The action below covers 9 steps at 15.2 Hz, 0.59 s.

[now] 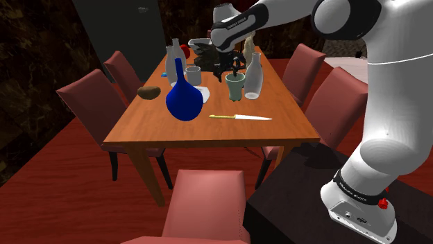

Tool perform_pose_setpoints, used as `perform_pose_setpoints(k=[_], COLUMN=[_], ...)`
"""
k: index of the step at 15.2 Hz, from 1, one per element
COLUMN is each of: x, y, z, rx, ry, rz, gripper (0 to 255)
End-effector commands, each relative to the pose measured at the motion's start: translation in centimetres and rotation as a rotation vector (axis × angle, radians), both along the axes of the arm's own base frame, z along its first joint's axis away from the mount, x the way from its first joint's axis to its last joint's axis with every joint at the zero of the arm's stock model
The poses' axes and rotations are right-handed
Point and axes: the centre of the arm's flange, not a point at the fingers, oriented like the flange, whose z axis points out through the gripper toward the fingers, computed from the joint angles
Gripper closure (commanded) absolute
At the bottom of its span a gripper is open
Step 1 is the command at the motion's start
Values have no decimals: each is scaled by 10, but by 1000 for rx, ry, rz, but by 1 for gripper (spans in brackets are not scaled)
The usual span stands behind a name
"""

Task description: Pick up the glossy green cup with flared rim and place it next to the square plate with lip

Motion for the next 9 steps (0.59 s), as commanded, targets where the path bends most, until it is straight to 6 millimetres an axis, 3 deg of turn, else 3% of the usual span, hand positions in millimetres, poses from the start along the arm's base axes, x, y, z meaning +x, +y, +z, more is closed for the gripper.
perform_pose_setpoints(k=[1, 2, 9], x=[-1, -1, -1], y=[3, 4, 4], z=[24, 35, 35], rx=[0, 0, 0], ry=[0, 0, 0], rz=[0, 0, 0], gripper=[0, 0, 0])
